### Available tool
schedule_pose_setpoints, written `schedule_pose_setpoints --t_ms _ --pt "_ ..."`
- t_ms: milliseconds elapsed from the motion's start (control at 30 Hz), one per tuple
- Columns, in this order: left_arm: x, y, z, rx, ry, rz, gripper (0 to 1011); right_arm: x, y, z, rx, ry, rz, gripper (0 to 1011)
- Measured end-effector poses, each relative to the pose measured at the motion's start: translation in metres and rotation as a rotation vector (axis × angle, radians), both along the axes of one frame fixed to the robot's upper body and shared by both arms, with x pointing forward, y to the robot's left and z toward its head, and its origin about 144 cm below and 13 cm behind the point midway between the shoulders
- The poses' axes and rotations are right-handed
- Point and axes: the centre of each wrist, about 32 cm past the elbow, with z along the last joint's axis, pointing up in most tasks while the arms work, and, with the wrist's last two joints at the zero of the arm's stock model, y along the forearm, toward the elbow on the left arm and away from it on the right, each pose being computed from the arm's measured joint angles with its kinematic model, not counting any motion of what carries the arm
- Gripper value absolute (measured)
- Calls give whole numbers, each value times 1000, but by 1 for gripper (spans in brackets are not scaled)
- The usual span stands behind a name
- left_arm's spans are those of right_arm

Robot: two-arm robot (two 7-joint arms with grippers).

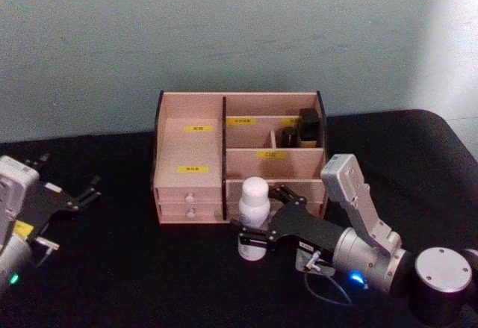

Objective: Pick up the facial cleanser and watermelon frost from the table and place them into the tiered storage box.

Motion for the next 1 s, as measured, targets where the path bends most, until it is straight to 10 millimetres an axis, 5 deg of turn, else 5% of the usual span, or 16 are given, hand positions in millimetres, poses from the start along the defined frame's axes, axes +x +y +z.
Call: schedule_pose_setpoints --t_ms 333,833,1000 --pt "0 0 0 0 0 0 1001 0 0 0 -1 -1 1 1003" --pt "0 0 0 0 0 0 1001 0 0 0 -1 -2 3 604" --pt "0 0 0 0 0 0 1001 0 -1 0 -1 -2 3 590"
